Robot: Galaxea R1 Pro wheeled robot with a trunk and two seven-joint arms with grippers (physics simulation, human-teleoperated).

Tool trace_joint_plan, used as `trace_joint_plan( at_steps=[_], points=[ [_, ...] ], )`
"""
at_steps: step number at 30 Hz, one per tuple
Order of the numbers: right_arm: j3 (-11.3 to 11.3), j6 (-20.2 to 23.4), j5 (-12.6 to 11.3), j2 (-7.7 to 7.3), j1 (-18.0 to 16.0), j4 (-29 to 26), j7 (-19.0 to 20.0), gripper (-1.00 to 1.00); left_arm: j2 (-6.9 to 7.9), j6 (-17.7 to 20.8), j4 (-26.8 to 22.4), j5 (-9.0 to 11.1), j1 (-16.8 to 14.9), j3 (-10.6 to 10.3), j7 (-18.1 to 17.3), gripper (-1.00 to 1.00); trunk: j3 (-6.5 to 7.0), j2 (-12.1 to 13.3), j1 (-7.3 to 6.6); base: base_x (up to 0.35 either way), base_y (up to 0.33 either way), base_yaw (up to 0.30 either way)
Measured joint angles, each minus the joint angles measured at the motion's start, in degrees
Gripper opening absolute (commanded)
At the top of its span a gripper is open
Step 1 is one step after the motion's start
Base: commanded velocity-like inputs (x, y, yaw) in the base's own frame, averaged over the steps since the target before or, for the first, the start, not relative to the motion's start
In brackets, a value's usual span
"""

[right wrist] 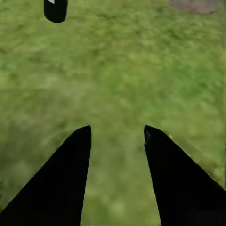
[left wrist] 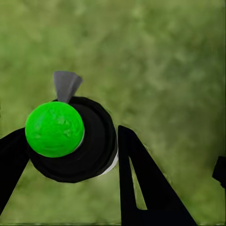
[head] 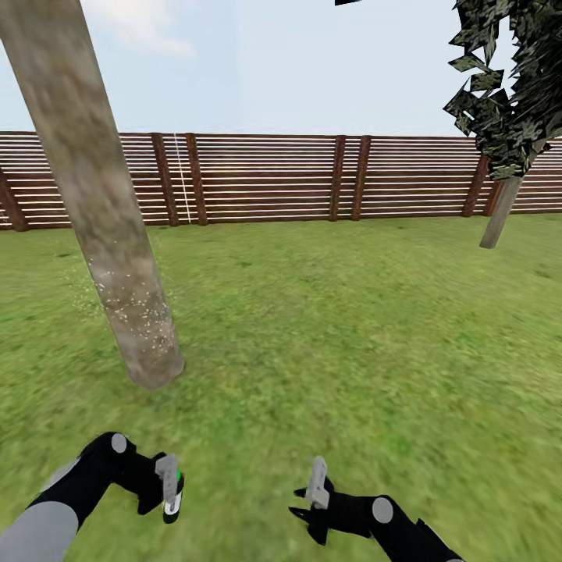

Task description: In the garden, pick up the pesticide atomizer on the floor and spray pesticide onto both trees until each tree trunk is fully covered.

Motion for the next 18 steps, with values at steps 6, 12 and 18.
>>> trace_joint_plan(
  at_steps=[6,12,18],
  points=[
    [0.09,0.10,0.27,2.72,-0.10,-1.31,0.36,-1.00,-6.26,1.68,-0.22,-7.86,-0.33,-0.09,0.52,-1.00,0.00,0.00,0.00,0.000,0.000,0.000],
    [0.09,0.11,0.32,5.54,-1.12,-1.34,0.40,-1.00,-11.97,2.03,-0.44,-13.49,-0.36,-0.01,0.87,-1.00,0.00,0.00,0.00,0.000,0.000,0.000],
    [0.10,0.07,0.29,5.99,-1.72,-1.34,0.35,-1.00,-13.94,2.33,-0.15,-14.26,-0.25,-0.88,0.89,-1.00,0.00,0.00,0.00,0.000,0.000,0.000]
  ],
)
